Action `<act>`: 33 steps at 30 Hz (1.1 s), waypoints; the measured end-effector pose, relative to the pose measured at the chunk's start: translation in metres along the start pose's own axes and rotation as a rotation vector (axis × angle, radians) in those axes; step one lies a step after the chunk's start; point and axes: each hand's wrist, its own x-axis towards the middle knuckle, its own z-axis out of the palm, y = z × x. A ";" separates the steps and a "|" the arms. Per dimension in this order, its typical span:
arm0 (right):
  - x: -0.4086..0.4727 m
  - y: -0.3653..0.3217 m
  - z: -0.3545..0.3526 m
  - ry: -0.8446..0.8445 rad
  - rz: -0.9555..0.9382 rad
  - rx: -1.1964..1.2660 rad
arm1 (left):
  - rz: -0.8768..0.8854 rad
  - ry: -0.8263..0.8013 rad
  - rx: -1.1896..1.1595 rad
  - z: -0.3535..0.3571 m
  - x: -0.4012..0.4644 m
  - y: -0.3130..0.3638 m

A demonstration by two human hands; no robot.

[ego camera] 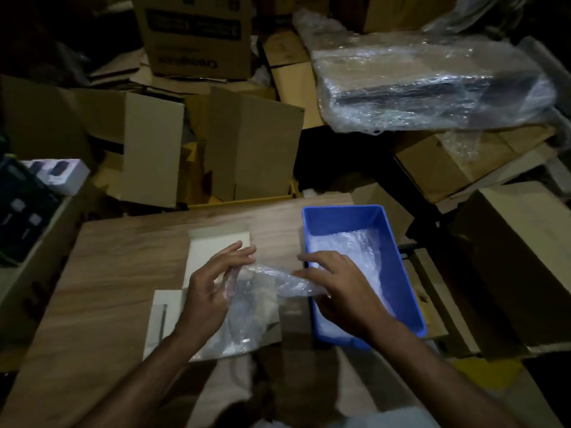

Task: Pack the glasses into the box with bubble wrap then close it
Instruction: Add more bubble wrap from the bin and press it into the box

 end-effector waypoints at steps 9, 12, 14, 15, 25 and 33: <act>0.053 -0.050 0.016 -0.078 0.888 1.404 | -0.545 0.215 -0.310 -0.039 -0.011 0.001; 0.049 -0.062 0.032 -0.141 1.102 1.728 | -0.699 0.341 -0.415 -0.042 -0.019 -0.016; 0.042 -0.066 0.048 -0.179 1.140 1.668 | -0.831 0.438 -0.414 -0.049 -0.025 -0.027; 0.039 -0.065 0.058 -0.204 1.158 1.594 | -0.891 0.486 -0.398 -0.053 -0.028 -0.029; 0.041 -0.094 0.088 -0.099 1.467 1.421 | -1.250 0.267 -0.620 -0.080 -0.063 -0.056; 0.031 -0.092 0.088 0.049 1.135 0.942 | -0.973 0.412 -0.159 -0.102 -0.069 -0.051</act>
